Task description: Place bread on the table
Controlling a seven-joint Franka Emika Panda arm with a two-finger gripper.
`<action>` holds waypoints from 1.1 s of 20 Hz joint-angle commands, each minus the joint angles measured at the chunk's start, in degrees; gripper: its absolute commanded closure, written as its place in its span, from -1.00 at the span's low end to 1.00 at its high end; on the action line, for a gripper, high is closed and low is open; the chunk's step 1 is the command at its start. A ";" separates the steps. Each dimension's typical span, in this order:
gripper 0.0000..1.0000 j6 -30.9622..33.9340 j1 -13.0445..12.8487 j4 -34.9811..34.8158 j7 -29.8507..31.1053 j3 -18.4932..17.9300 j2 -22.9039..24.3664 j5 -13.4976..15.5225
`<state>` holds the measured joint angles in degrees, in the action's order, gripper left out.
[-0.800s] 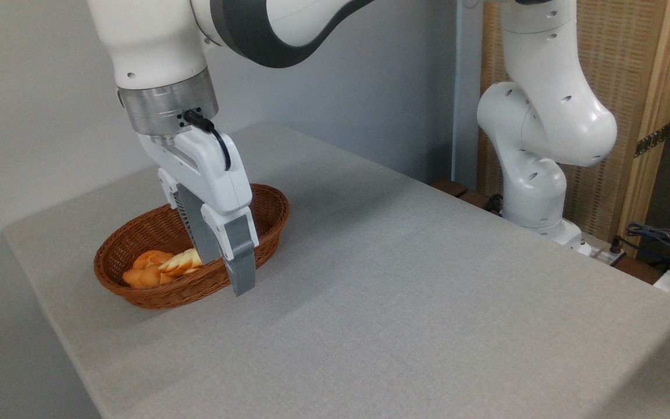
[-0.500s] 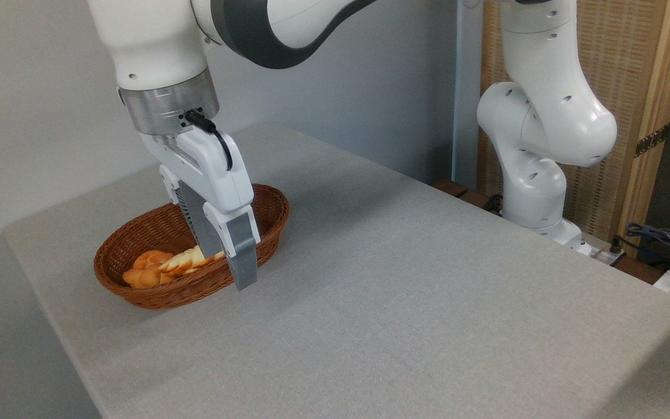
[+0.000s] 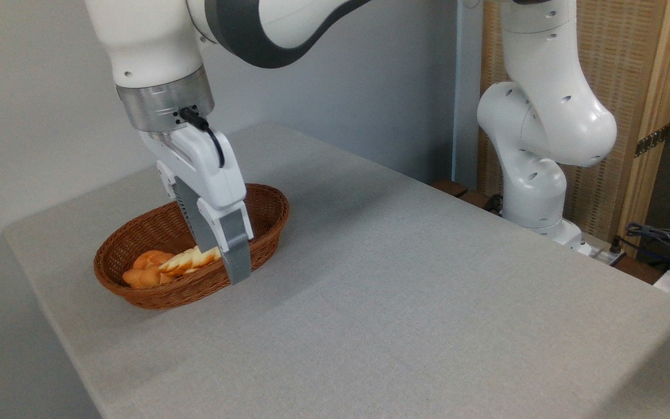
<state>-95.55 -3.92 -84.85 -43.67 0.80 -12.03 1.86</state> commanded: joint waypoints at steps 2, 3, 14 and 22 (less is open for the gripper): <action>-1.00 0.63 -0.21 0.12 -0.72 3.50 -1.59 1.38; -1.00 0.54 -0.21 0.12 -0.63 4.81 -1.94 2.43; -1.00 -4.82 -1.70 0.03 2.27 11.85 -6.77 2.45; -1.00 -5.79 -2.14 0.03 2.36 11.85 -7.74 2.09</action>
<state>-100.49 -5.83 -84.90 -41.84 12.82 -20.02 3.86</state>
